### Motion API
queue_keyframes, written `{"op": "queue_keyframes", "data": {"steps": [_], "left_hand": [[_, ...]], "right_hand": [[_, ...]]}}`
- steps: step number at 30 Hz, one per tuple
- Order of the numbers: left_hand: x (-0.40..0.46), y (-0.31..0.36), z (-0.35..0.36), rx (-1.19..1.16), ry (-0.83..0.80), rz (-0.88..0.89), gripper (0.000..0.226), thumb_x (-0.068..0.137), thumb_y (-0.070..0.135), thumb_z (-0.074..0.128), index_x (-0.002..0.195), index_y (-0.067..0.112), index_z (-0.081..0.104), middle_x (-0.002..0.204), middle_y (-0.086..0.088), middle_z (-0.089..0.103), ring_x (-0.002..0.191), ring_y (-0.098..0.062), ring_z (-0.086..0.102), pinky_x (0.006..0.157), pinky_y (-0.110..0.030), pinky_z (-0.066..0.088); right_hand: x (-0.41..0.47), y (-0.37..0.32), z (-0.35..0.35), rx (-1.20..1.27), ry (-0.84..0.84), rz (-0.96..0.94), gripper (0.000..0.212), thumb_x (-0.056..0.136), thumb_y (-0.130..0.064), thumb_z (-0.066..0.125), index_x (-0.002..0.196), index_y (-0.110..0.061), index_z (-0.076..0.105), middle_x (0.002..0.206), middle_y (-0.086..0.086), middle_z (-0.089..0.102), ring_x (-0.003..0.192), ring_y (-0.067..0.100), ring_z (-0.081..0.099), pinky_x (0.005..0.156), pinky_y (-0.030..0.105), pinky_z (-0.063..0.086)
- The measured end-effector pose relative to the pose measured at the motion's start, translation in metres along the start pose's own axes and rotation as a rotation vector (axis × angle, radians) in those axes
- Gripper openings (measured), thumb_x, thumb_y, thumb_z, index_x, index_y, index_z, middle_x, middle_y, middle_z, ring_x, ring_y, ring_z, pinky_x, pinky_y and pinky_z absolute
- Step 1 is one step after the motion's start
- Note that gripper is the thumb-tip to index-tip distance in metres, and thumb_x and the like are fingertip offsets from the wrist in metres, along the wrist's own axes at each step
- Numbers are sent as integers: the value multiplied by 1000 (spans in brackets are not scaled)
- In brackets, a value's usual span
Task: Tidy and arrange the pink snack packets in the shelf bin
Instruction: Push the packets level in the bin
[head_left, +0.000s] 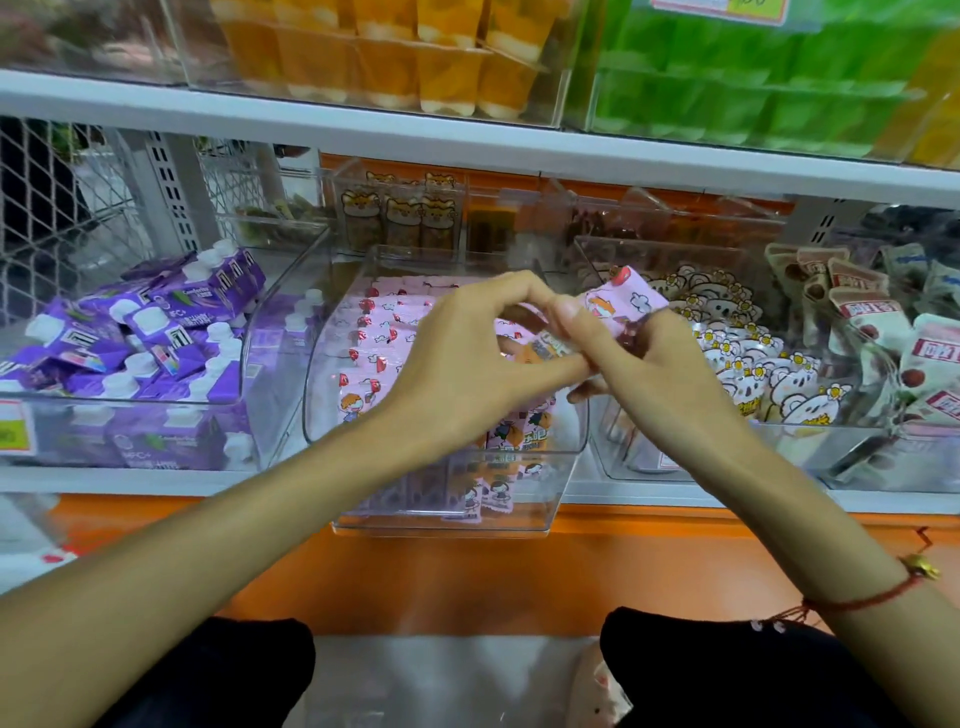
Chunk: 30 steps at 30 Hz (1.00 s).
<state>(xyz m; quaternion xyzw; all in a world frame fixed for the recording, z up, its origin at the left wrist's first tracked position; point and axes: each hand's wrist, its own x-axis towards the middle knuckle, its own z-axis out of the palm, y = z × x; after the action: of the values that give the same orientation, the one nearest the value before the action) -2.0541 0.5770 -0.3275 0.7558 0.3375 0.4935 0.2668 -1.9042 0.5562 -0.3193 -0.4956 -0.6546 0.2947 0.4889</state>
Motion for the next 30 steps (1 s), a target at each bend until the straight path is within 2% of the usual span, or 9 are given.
{"op": "queue_keyframes", "data": {"steps": [5, 9, 12, 15, 19, 22, 25, 28, 30], "left_hand": [[6, -27, -21, 211, -196, -67, 49, 69, 37, 82, 109, 34, 54, 123, 16, 54, 109, -1, 50, 94, -30, 45], [0, -45, -18, 645, -396, 74, 40, 78, 44, 74, 114, 32, 62, 114, 14, 59, 100, -10, 46, 72, -27, 36], [1, -45, -19, 780, -353, 73, 33, 80, 49, 70, 110, 35, 68, 96, 17, 60, 83, -7, 45, 53, -20, 24], [3, -45, -19, 784, -307, 41, 34, 76, 51, 72, 107, 38, 69, 80, 17, 51, 76, -5, 42, 50, -18, 22], [3, -45, -17, 775, -319, 18, 40, 77, 50, 71, 114, 37, 65, 91, 13, 60, 85, -12, 53, 55, -24, 30], [1, -42, -18, 736, -336, -12, 46, 78, 51, 71, 120, 37, 61, 108, 14, 64, 101, -12, 57, 68, -28, 43], [-1, -34, -31, 634, -165, -45, 40, 78, 51, 71, 115, 38, 63, 120, 18, 62, 108, -5, 55, 87, -30, 47], [-4, -31, -62, 670, 140, -9, 36, 84, 40, 67, 118, 33, 60, 120, 12, 59, 101, -7, 56, 86, -34, 49], [-11, -36, -82, 716, 198, -98, 47, 85, 37, 66, 128, 26, 51, 125, 2, 53, 105, -16, 57, 84, -37, 49]], "right_hand": [[8, -2, -28, 106, 119, -60, 13, 91, -21, 60, 103, -18, 62, 76, -10, 72, 75, 4, 70, 64, 17, 55], [11, 0, -29, 50, -7, -10, 28, 82, -14, 70, 108, -10, 61, 85, -4, 70, 74, 3, 69, 66, 14, 55], [16, -5, -25, -234, -59, -32, 39, 75, -22, 78, 102, -11, 52, 80, -6, 64, 59, -7, 61, 56, 7, 46], [25, -16, -27, -586, -184, -103, 42, 66, -34, 84, 85, -19, 50, 80, 1, 67, 69, 14, 63, 66, 34, 50], [30, -9, -15, -1091, -289, -262, 45, 65, -50, 81, 94, -23, 59, 106, 1, 53, 94, 19, 47, 67, 32, 39], [26, 8, -2, -1168, -266, -289, 51, 70, -47, 79, 109, -19, 61, 115, 2, 45, 108, 20, 43, 68, 30, 37], [17, 24, 6, -1162, -290, -262, 60, 72, -44, 77, 124, -24, 53, 123, 1, 41, 113, 20, 42, 68, 30, 38], [9, 28, -1, -967, -175, -245, 69, 77, -48, 72, 135, -24, 43, 133, 0, 39, 116, 19, 45, 79, 34, 46], [9, 28, -7, -797, -36, -209, 61, 82, -42, 67, 134, -20, 43, 128, 0, 47, 103, 18, 53, 76, 31, 43]]}}
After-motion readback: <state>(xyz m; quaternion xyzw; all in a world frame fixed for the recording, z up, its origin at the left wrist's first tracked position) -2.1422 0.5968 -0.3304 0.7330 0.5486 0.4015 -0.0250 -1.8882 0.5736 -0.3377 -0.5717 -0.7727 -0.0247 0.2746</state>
